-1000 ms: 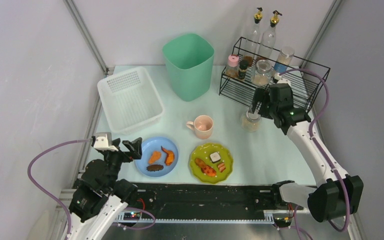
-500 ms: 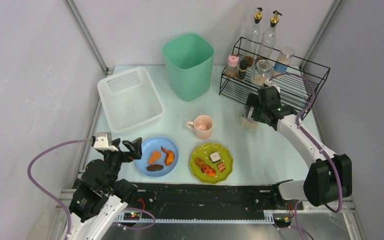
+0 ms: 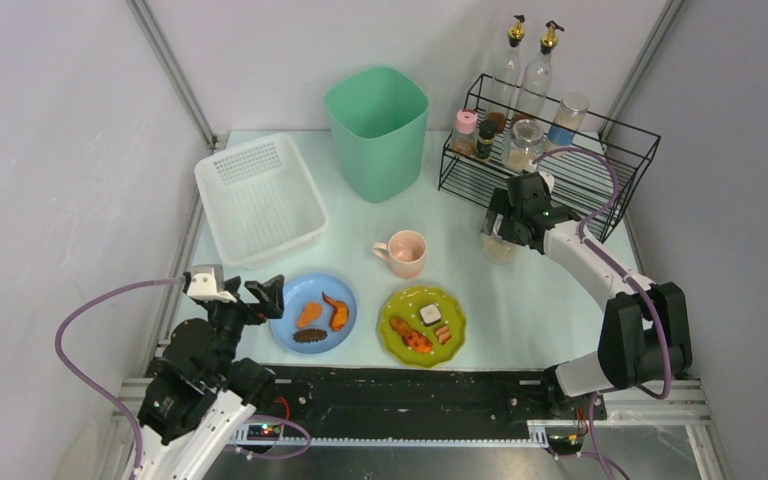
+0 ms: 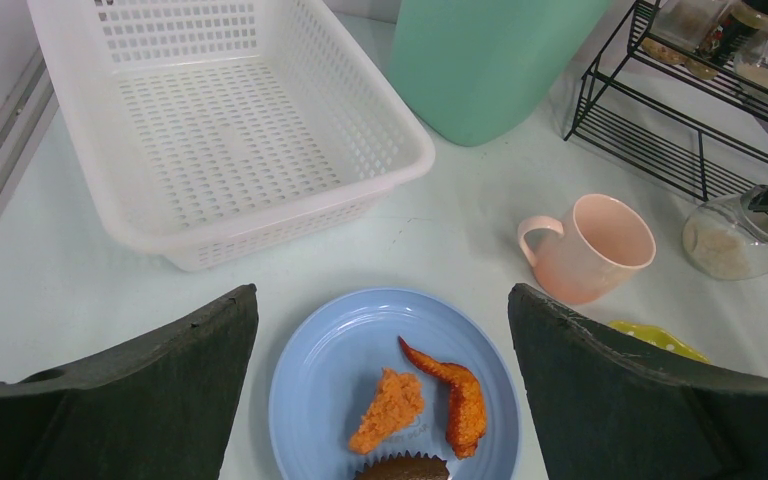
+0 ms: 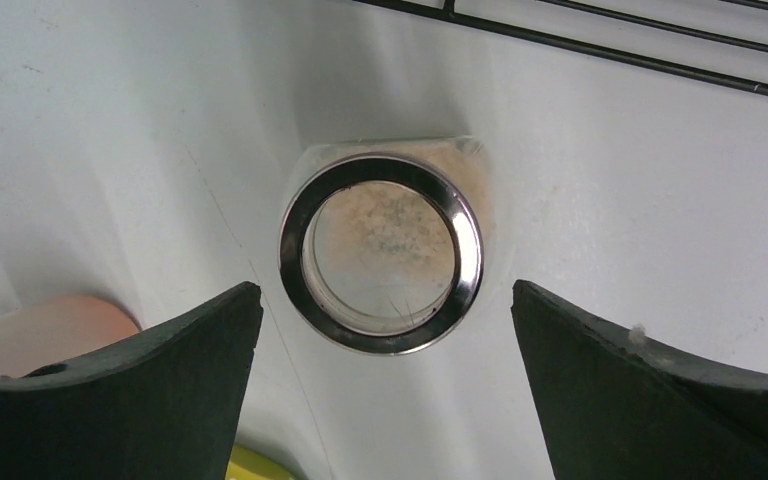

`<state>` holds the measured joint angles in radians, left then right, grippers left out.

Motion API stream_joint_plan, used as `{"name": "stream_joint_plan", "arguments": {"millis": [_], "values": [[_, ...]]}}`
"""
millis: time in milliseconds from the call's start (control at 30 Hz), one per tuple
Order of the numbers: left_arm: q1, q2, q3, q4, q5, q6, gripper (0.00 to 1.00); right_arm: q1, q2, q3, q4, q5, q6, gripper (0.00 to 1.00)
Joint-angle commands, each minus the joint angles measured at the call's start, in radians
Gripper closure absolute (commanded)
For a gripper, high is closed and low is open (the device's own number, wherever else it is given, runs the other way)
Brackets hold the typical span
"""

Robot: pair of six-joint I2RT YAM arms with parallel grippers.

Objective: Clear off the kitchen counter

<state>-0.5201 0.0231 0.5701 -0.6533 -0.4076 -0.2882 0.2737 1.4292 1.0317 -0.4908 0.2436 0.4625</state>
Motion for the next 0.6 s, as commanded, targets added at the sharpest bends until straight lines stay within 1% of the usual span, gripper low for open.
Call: {"name": "stream_joint_plan", "arguments": {"millis": [0, 233, 567], "values": [[0.009, 0.002, -0.004, 0.028, 0.008, -0.009, 0.02, 0.001, 0.025, 0.006, 0.055, 0.040, 0.025, 0.00], [0.009, 0.008, -0.004, 0.029, 0.006, -0.009, 0.02, 0.000, 0.053, 0.005, 0.078, 0.046, 0.024, 0.01], [0.009, 0.014, -0.005, 0.030, 0.008, -0.009, 0.02, 0.004, 0.056, 0.012, 0.090, 0.054, 0.000, 0.12]]}}
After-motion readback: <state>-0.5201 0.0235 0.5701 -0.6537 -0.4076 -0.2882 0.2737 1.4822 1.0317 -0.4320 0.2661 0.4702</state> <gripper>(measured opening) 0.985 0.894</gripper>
